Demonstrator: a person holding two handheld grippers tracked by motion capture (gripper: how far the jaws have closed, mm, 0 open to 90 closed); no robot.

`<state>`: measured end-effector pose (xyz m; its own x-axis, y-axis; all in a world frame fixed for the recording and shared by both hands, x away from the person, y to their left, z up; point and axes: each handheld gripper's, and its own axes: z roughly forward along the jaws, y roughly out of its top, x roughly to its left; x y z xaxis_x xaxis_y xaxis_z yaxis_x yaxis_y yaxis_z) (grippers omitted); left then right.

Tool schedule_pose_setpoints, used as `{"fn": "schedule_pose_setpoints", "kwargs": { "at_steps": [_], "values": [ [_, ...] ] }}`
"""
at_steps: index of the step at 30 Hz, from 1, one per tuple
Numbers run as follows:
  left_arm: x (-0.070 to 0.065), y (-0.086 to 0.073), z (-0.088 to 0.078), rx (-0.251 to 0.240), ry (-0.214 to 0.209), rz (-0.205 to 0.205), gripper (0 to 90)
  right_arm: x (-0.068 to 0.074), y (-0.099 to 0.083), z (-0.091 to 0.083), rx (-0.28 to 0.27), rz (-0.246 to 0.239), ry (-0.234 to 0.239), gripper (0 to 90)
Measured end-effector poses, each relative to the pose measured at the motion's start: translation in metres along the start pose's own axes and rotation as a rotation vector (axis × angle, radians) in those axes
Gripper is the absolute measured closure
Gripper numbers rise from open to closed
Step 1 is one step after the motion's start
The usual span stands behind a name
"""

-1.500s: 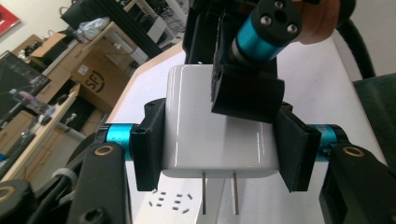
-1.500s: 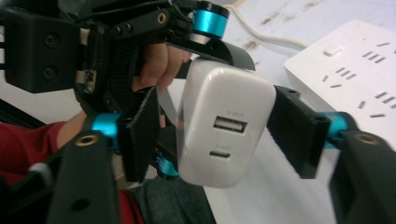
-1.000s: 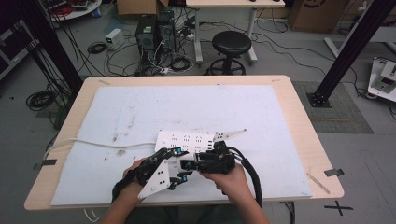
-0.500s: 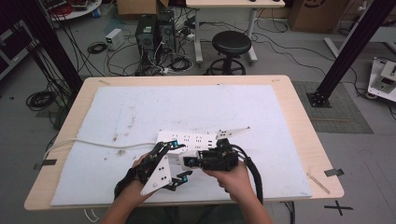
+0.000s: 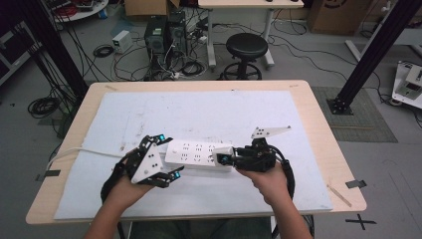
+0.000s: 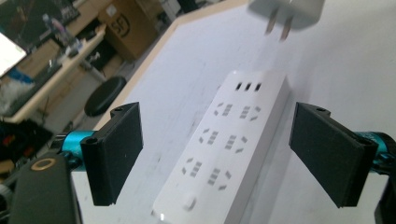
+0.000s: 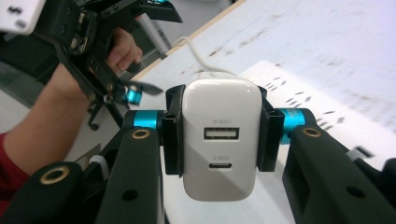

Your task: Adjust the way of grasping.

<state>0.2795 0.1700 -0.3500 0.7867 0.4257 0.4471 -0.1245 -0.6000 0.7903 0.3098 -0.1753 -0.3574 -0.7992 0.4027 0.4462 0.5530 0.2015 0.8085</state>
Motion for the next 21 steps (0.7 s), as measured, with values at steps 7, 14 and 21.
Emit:
{"fn": "schedule_pose_setpoints", "kwargs": {
  "at_steps": [7,14,21],
  "values": [
    [0.036,-0.011,-0.015,0.059,-0.012,-0.112,17.5,-0.006,0.01,-0.017,-0.005,-0.046,-0.073,63.3],
    [0.066,-0.02,-0.016,0.111,-0.05,-0.172,17.5,-0.014,0.01,-0.029,0.003,-0.057,-0.141,63.3],
    [0.078,-0.03,-0.011,0.165,-0.082,-0.219,17.5,-0.021,0.013,-0.032,0.015,-0.05,-0.168,63.3]
  ]
}}
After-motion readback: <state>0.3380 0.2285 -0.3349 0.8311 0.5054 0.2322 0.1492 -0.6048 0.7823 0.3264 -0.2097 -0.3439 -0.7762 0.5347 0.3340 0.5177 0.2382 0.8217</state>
